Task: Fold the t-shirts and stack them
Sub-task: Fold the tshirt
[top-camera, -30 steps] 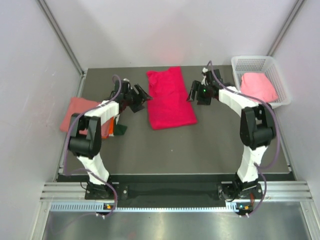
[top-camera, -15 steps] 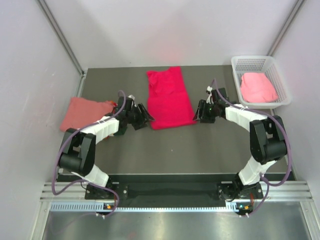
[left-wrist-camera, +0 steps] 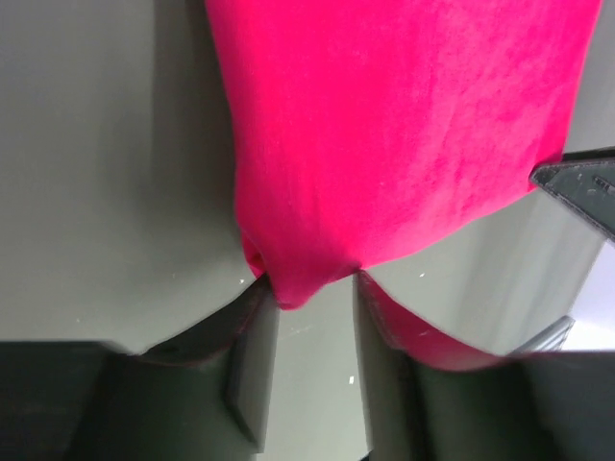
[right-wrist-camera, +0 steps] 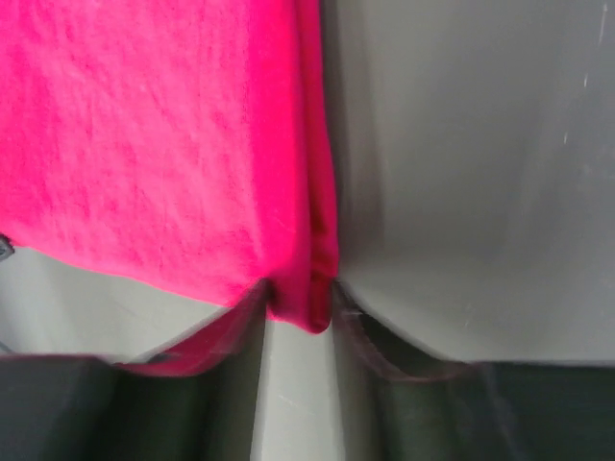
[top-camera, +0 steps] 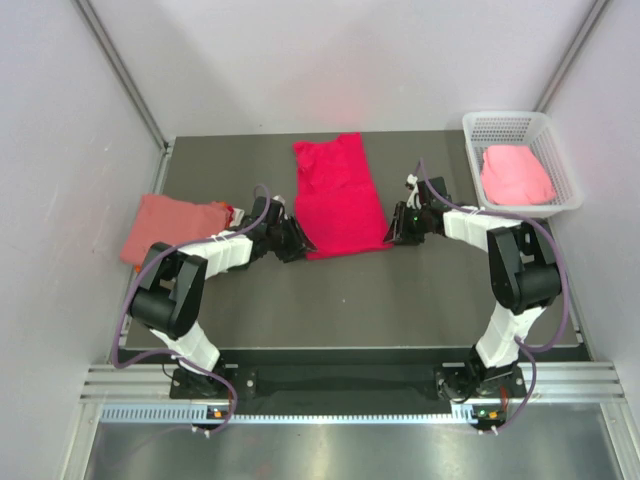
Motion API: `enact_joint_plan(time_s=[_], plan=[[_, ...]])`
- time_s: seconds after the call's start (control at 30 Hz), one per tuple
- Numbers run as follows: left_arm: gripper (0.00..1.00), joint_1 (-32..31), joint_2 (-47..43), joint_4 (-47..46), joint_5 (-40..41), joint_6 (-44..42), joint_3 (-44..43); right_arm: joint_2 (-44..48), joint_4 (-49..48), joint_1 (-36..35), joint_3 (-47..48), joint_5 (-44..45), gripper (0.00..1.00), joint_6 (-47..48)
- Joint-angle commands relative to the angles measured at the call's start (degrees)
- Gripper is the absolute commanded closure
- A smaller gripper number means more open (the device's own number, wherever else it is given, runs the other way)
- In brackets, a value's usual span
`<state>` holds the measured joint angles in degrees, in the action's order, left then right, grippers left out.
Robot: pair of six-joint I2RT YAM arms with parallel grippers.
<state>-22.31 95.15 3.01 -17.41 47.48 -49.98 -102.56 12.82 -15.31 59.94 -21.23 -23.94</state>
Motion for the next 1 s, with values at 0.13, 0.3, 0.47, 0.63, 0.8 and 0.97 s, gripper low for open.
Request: enact_joint_plan(time_s=[0.13,0.3,0.47,0.63,0.8,0.97], plan=[[0.75,-1.07,0.56,-2.57,0.45,-1.61,-1.79,1.48,-2.19,-0.86,0.71,-0.48,0.97,1.01],[0.92,-1.07,-0.84,-1.34,0.45,-3.53,-0.48,7.37,-2.27,-0.86,-5.09,0.23,1.0,0.39],[1.0,-1.07,-2.78,0.33,-2.97,-7.31,3.12,12.99,-1.83,-0.95,-12.72,0.93,1.0,-0.22],[1.0,-1.07,-4.88,-0.28,-8.51,-9.69,8.83,17.22,-4.28,-1.21,-22.21,1.55,1.0,-2.15],[1.0,-1.51,-6.91,-1.16,-11.68,-10.65,13.85,21.96,-6.4,-1.65,-28.64,1.28,0.94,-3.92],[0.62,-3.44,-11.3,4.54,-8.0,-12.5,14.12,27.49,-5.7,-1.83,-31.82,1.81,0.59,-4.27]])
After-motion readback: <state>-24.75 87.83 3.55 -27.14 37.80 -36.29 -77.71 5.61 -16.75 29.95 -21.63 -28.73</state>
